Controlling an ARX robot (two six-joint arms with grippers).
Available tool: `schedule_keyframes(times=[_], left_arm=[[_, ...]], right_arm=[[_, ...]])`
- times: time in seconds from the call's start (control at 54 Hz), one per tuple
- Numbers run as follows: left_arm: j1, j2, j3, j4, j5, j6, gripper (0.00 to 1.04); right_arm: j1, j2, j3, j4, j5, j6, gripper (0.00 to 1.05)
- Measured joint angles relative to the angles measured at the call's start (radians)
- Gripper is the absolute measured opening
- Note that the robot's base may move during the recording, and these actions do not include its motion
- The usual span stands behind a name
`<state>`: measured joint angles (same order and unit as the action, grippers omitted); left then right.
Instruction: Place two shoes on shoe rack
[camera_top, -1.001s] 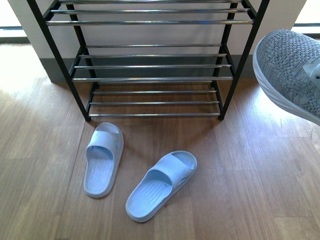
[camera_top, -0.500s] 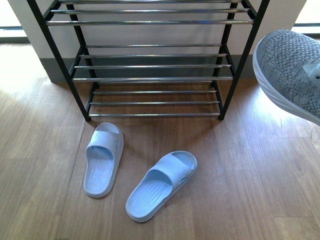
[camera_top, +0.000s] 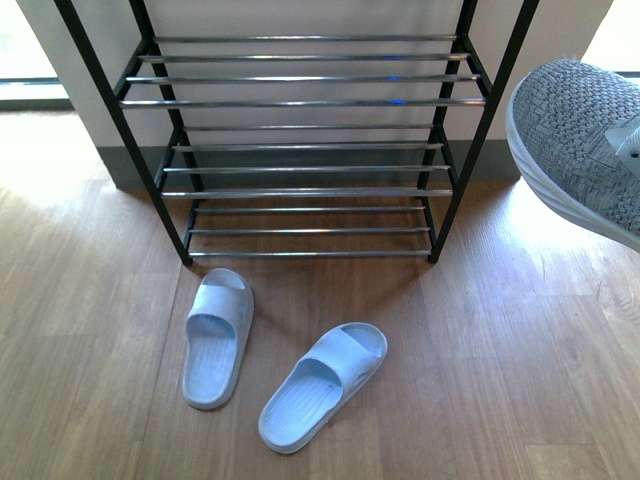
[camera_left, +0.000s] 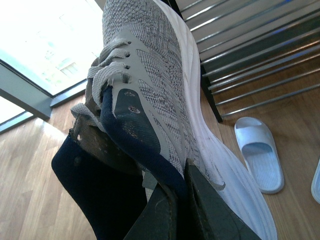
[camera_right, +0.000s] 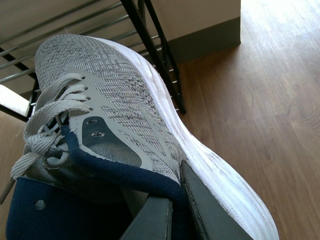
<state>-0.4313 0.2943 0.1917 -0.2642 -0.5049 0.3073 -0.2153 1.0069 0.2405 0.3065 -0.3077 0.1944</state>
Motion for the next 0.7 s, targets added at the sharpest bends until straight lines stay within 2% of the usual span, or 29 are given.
schedule_keyframes(times=[0.426, 0.463, 0.5, 0.574, 0.704], left_arm=[[0.0, 0.0, 0.0, 0.0, 0.0, -0.002, 0.02], [0.0, 0.0, 0.0, 0.0, 0.0, -0.002, 0.02], [0.0, 0.0, 0.0, 0.0, 0.0, -0.002, 0.02], [0.0, 0.0, 0.0, 0.0, 0.0, -0.002, 0.02], [0.0, 0.0, 0.0, 0.0, 0.0, -0.002, 0.02]], right_arm=[[0.0, -0.001, 0.0, 0.0, -0.001, 0.0, 0.01], [-0.002, 0.008, -0.011, 0.046, -0.026, -0.015, 0.01], [0.002, 0.021, -0.037, 0.158, -0.053, -0.053, 0.01], [0.031, 0.032, -0.035, 0.239, -0.043, -0.071, 0.01], [0.129, 0.05, 0.066, 0.184, 0.023, -0.034, 0.01]])
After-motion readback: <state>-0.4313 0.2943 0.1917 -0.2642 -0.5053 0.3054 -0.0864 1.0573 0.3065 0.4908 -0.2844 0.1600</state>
